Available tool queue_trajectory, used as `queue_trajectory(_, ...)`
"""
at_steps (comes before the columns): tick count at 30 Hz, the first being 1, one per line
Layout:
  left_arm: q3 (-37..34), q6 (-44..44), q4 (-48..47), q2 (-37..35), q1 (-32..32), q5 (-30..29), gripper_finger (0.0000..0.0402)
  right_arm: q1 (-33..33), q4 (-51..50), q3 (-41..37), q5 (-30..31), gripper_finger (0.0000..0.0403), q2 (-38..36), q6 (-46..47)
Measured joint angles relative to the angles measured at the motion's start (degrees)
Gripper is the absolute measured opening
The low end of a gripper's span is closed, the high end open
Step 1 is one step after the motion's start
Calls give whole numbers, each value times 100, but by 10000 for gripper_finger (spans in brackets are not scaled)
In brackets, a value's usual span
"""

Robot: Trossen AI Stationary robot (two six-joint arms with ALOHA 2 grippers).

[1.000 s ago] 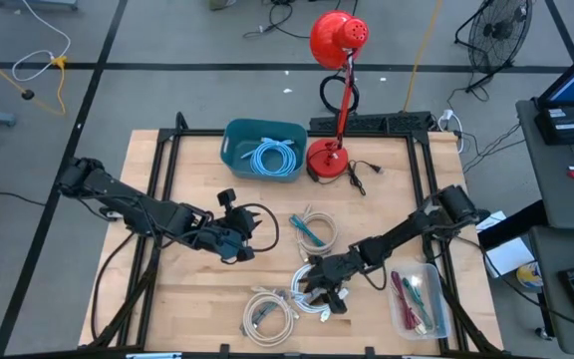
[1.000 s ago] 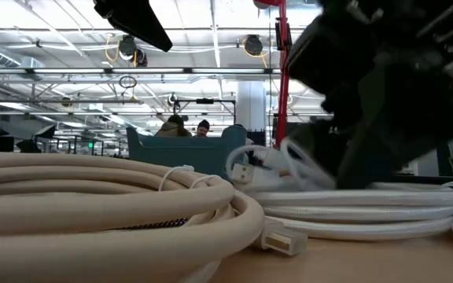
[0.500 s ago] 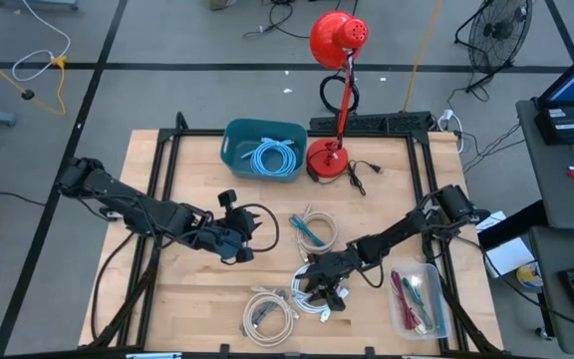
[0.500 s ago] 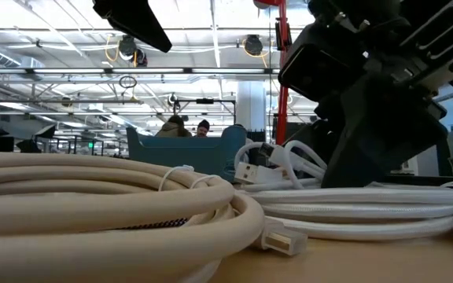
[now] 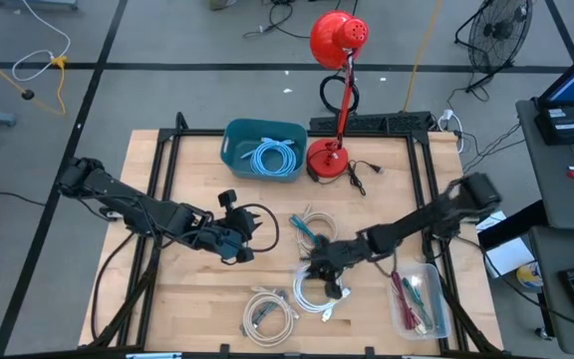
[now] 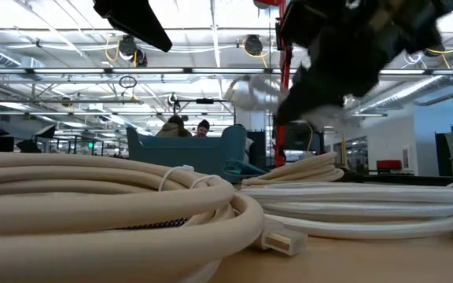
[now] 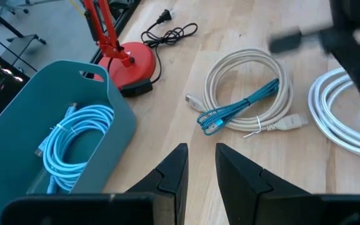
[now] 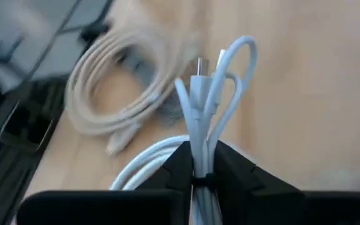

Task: Pick & Place USB Port
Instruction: Put the white charger cable into the transparent bin

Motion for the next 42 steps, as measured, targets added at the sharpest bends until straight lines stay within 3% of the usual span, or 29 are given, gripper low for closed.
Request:
queue_trajectory(6, -1, 7, -12, 0, 0, 0, 86, 191, -1998, 0, 859, 49, -1574, 1480)
queue_trajectory(13, 1, 7, -27, 0, 0, -2, 85, 1507, -4825, 0, 1546, 30, -3113, 4608)
queue_trajectory(21, -1, -33, -12, 0, 0, -2, 86, 3442, -6272, 0, 2107, 30, -3292, 7996)
queue_trajectory(26, 0, -72, -12, 0, 0, -8, 86, 4093, -6507, 0, 1477, 30, -2855, 9666)
queue_trajectory(30, 1, -72, -12, 0, 0, -20, 86, 4406, -6512, 0, 775, 30, -2557, 10464)
queue_trajectory(38, 0, -74, -11, 0, 0, -22, 85, 4513, -6823, 0, 351, 30, -2280, 10720)
queue_trajectory(42, -1, -49, -10, 0, 0, -22, 85, 4468, -7380, 0, -248, 30, -2087, 10773)
